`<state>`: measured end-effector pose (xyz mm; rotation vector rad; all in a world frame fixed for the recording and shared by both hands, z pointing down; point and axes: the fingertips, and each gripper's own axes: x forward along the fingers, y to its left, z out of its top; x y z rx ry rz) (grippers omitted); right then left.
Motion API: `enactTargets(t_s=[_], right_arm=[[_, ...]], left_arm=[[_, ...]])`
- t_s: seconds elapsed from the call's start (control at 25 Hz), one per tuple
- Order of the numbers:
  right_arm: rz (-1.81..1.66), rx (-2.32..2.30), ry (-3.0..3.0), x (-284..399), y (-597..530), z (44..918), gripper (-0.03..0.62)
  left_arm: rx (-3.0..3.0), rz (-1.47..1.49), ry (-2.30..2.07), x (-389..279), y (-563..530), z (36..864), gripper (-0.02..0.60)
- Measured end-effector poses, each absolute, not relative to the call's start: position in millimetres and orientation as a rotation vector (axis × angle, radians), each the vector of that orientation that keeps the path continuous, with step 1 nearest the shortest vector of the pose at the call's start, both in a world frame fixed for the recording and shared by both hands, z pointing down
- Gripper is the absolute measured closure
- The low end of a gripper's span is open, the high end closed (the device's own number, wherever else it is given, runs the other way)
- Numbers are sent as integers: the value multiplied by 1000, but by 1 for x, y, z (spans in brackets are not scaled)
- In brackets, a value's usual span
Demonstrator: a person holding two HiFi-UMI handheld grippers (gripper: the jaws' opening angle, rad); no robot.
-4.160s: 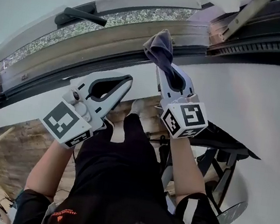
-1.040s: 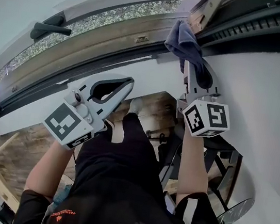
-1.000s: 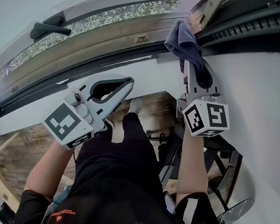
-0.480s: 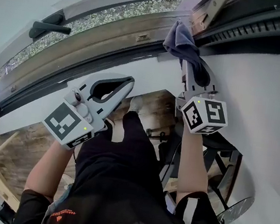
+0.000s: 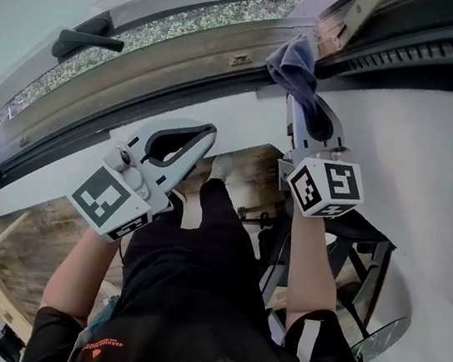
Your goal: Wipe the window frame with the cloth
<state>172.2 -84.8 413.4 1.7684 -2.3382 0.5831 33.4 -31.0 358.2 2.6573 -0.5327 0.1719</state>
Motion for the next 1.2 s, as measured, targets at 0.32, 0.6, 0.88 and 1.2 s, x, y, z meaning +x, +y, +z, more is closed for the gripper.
enactTargets(t_s=[0.32,0.6,0.88,1.2], right_arm=[[584,1720,-2359,144,-84,416,551],[587,1682,-2378,120,-81,417,551],[592,1653,-2391,100,-77,417,551],[592,1616,-2410,82,-74,417,551]], left_arm=[[2645,163,-561,12,-28,360,561],[2638,156,-581,-6,-26,361,561],[2636,155,-593,-21,-23,360,561],[2642,152,-603,-31,-21,357,561]])
